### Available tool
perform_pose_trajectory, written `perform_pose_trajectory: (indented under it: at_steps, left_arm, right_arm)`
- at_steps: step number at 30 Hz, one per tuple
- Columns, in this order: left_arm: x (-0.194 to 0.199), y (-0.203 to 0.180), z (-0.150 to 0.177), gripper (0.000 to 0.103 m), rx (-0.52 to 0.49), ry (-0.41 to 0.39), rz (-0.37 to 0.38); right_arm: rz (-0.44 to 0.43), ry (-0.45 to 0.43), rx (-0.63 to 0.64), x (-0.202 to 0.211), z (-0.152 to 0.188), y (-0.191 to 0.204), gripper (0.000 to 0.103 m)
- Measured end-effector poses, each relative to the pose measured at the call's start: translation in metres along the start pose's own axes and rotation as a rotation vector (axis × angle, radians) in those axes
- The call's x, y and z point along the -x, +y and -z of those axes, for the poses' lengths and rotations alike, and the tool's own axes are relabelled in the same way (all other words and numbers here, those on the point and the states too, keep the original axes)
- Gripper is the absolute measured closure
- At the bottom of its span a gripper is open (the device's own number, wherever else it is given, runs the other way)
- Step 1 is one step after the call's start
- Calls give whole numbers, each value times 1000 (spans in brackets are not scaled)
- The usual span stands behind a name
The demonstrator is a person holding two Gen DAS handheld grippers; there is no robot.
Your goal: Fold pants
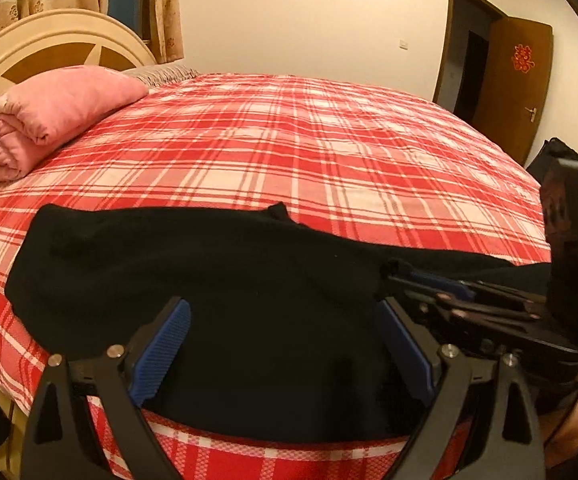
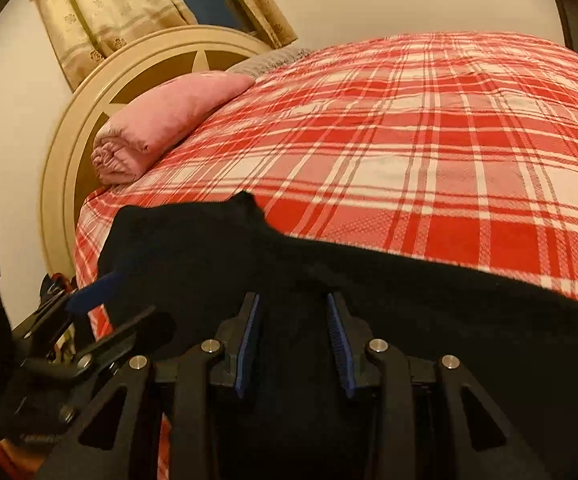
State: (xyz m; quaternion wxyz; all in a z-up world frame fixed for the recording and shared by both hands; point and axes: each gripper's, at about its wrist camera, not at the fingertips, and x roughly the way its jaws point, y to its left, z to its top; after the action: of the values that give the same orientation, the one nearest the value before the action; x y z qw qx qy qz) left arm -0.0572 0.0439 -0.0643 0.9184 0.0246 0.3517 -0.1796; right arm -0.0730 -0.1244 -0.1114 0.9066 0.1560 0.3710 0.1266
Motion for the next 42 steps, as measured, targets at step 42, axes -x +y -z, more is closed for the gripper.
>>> perform_pose_trajectory:
  at_steps: [42]
  left_arm:
    - [-48, -102, 0, 0, -134, 165, 37]
  right_arm:
    - [388, -114, -39, 156, 53, -70, 67]
